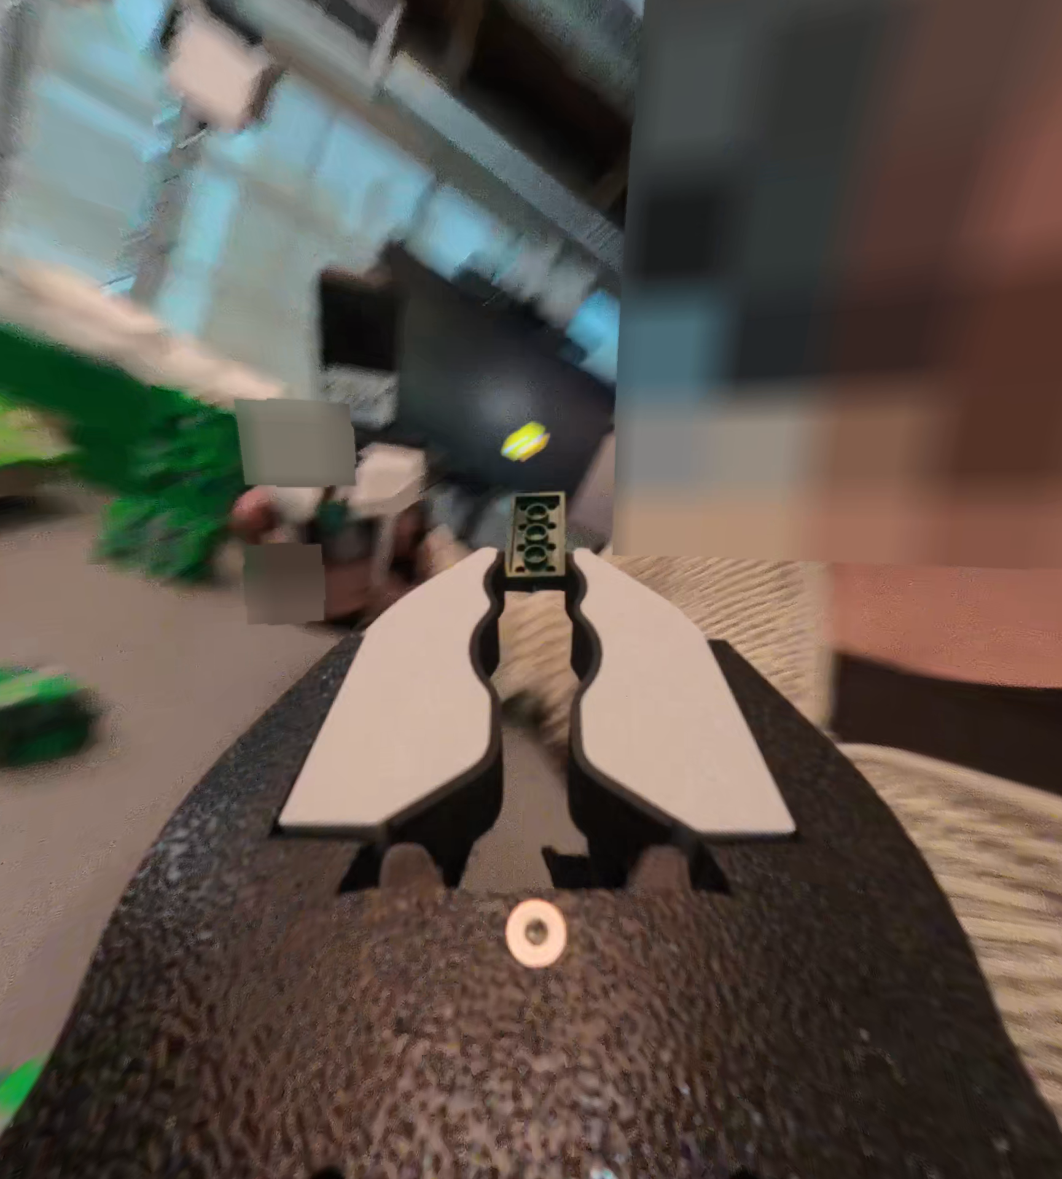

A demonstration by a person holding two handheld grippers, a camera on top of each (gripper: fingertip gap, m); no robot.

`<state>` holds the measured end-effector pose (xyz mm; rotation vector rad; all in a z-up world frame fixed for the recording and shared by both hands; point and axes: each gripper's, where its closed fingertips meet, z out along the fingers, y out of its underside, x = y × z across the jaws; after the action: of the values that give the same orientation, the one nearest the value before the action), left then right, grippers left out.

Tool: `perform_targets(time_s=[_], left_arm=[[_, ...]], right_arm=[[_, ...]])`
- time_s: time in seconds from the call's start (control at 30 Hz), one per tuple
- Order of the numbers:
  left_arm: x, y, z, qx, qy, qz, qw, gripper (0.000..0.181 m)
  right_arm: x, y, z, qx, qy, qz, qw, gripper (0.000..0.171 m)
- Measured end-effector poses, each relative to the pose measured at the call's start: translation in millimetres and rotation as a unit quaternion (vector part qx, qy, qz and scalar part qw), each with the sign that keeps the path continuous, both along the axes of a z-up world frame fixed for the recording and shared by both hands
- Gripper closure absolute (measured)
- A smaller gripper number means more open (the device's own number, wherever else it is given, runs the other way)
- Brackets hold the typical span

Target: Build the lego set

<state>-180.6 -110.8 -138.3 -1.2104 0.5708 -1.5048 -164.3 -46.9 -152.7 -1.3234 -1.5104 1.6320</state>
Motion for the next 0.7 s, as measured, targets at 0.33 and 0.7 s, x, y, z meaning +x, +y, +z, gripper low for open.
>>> perform_targets(time_s=[0.33,0.7], left_arm=[[-48,-50,53,0.086,-0.215,-0.127,0.965,0.164],[-52,-53,55,0.081,-0.230,-0.144,0.959,0.163]], right_arm=[[3,3,2,-0.013,0.008,-0.001,1.000,0.163],[3,1,-3,0.001,-0.002,0.001,1.000,0.163]])
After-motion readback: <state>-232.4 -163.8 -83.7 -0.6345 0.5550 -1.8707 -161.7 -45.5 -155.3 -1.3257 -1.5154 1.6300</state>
